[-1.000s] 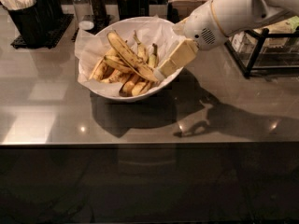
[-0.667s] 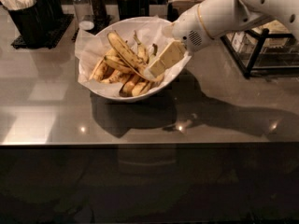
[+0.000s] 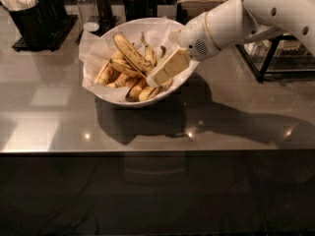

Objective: Pick banana from white bowl

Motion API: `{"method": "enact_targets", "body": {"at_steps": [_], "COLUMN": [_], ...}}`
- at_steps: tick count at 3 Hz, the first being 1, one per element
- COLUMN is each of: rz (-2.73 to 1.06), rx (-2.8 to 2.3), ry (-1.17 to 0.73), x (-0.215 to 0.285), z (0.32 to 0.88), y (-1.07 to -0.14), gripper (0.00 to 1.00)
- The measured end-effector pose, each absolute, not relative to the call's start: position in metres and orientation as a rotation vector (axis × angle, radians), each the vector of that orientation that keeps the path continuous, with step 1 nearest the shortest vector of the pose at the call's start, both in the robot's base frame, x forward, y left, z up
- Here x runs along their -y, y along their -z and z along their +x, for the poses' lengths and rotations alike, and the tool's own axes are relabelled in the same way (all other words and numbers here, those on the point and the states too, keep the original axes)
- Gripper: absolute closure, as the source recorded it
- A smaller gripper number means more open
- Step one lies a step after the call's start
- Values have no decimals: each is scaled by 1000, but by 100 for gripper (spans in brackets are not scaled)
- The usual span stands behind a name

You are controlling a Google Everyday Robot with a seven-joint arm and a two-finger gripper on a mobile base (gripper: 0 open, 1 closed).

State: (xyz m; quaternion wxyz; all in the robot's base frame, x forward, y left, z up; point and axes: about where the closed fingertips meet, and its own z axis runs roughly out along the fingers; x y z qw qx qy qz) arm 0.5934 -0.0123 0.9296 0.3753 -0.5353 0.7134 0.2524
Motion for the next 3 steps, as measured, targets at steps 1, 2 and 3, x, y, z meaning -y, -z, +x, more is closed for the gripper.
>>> {"method": "enact_targets", "body": {"at_steps": [1,2,3], "rz": [-1364,-1364,-1364], "rx": [-1822,-1822,-1822], "ry": [-643,-643,-643], "x": [11,11,11], "z": [595,595,595], "y": [-930,-930,-930], "gripper": [19,42,45]}}
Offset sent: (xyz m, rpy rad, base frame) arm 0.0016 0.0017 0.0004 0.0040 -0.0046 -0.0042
